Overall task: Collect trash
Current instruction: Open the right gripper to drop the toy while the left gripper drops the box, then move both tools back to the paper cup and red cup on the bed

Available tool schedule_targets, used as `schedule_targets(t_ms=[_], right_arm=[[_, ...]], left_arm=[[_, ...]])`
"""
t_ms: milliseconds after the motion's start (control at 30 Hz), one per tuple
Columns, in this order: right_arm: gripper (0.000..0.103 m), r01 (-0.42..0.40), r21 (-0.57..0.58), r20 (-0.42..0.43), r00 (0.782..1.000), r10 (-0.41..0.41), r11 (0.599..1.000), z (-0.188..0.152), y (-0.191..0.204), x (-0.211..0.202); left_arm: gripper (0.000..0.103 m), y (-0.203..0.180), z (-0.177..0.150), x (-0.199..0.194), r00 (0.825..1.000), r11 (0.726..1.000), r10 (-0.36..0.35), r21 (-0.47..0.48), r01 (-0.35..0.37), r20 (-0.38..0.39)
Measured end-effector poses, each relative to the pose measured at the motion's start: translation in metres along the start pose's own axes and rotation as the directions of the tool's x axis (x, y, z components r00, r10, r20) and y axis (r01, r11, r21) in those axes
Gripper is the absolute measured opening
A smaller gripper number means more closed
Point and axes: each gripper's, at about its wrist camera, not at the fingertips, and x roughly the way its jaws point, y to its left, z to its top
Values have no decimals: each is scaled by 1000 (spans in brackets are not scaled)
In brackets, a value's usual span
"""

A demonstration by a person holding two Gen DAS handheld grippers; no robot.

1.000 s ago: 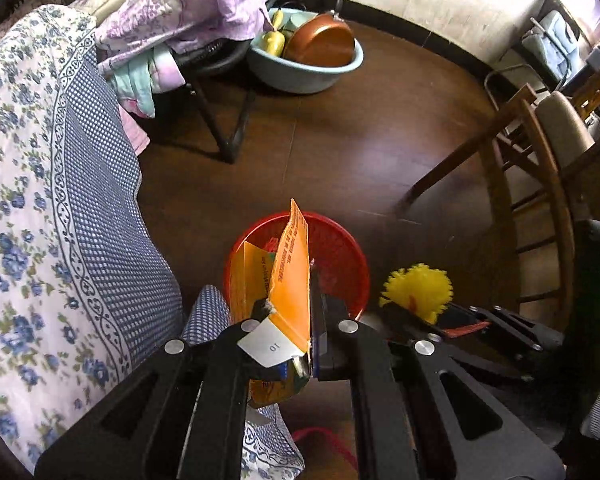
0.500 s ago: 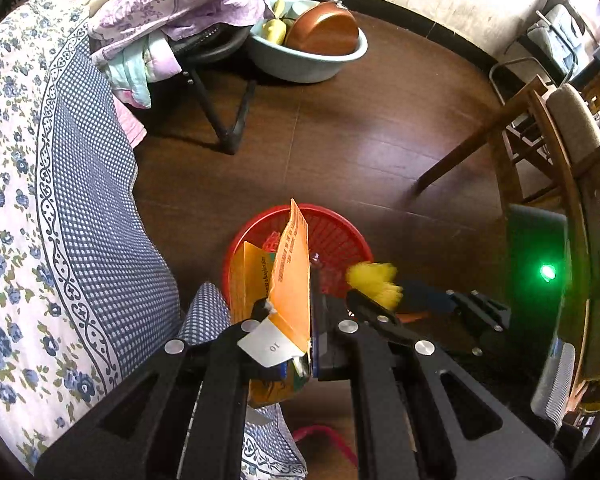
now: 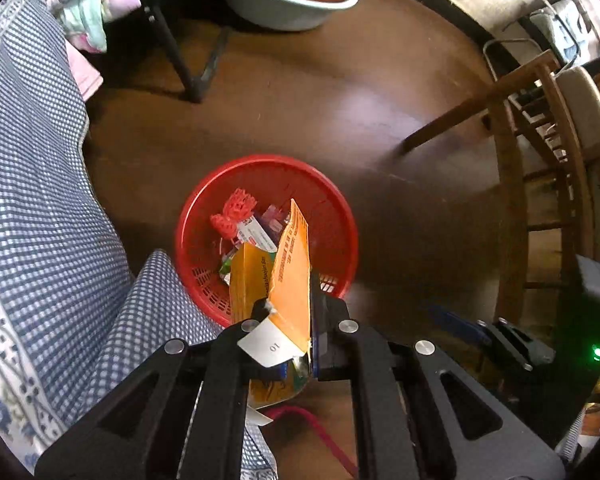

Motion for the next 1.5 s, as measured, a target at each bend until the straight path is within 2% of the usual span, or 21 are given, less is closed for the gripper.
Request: schedule_targets(t_ms=[267,300,333,367,400,433,533,733,933,1067,1167,1300,1433,1500], right_arm=[[64,5,26,-2,1000,-5,1000,-3,-15,-3],[64,2,24,0,1000,-2,1000,-3,-13,-3],[64,0,22,-1,1000,0,1000,-3,-13,-3],[64,-1,21,-3,1000,1,1000,-3,-12,-3],[63,-1,19,-5,1000,1,1000,-3,-11,-3],[63,0,17,-8,1000,0,1000,-4,-11,-3],[63,3,15,-12,1000,-3,1000,-4,-11,-4],[63,13,13,-12,1000,-13,1000,-4,-9,-8],[63,24,2,13,1000,-24,1000,-4,-6,-24],[63,23,-9,43,999,-22,1000,-4,0,-40],[63,19,-24,64,998,-18,1000,-4,8,-54],[73,29,-39,93,995,-25,999,-4,19,-72],[85,52,-74,143,989,-41,996,-4,39,-98],[87,59,-95,166,985,-42,994,-3,52,-110]], left_arm=[[14,-1,2,6,1000,1000,-4,-2,4,5],[24,-1,2,4,1000,1000,-11,-1,11,12],[42,-1,2,3,1000,1000,-10,-1,10,17],[54,-1,2,1,1000,1000,2,-4,-2,22],[70,0,2,-3,999,1000,16,-10,-16,40],[74,0,2,-6,998,1000,19,-12,-19,57],[79,2,3,-10,997,1000,5,-17,-4,74],[79,0,4,-17,995,999,-32,-21,34,98],[79,-14,1,-48,983,997,-71,12,70,167],[80,-25,-7,-85,967,996,-79,50,69,241],[88,-28,-16,-116,949,997,-74,52,61,307],[92,-22,-30,-162,922,997,-72,25,67,381],[95,1,-44,-214,881,999,-30,-22,45,471],[96,24,-52,-248,848,997,16,-73,26,530]])
